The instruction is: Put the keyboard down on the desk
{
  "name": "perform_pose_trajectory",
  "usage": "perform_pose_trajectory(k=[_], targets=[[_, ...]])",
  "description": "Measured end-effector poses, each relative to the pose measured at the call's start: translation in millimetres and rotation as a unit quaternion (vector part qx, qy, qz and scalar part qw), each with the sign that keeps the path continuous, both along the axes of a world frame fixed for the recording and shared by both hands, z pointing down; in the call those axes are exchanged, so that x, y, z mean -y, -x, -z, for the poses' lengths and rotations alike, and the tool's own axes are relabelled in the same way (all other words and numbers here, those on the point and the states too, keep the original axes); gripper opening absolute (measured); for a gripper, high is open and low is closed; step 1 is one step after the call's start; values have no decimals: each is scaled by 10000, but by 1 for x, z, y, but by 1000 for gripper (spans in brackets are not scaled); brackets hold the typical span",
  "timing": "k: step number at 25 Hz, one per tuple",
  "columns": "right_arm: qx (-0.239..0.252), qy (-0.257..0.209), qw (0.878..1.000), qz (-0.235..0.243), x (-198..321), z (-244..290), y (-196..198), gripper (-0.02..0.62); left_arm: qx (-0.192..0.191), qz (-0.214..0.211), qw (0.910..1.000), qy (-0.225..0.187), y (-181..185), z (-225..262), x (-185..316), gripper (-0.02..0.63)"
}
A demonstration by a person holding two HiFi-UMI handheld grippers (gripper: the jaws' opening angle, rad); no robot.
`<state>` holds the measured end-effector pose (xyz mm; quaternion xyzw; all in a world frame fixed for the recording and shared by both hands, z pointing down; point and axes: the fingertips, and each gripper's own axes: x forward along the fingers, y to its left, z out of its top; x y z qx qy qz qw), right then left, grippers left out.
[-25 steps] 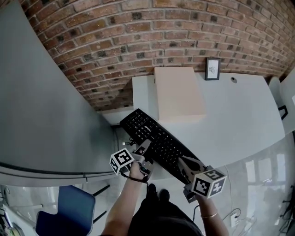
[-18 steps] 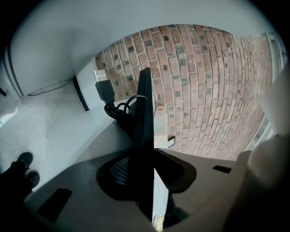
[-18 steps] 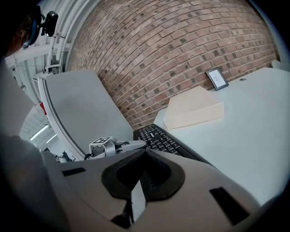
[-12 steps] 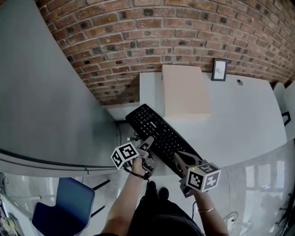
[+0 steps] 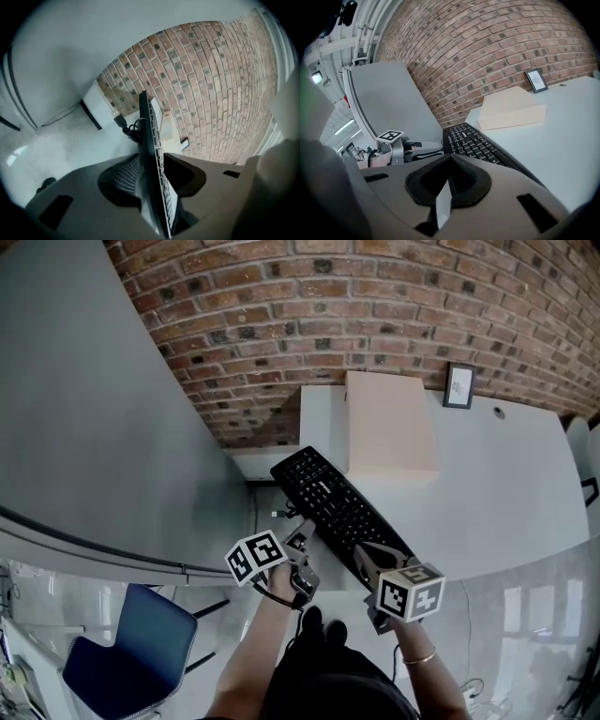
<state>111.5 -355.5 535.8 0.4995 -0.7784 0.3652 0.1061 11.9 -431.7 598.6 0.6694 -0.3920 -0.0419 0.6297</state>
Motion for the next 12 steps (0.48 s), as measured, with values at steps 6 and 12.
perform_pose_trajectory(k=[6,12], targets=[[-122,-77,9998,142,-8,2,8,5,525,-151,9980,-314,11,11,-23,143],[-222,-170,9993,245,-20,4,15,5,1191,-421,9890,-767,18,25,-48,88]])
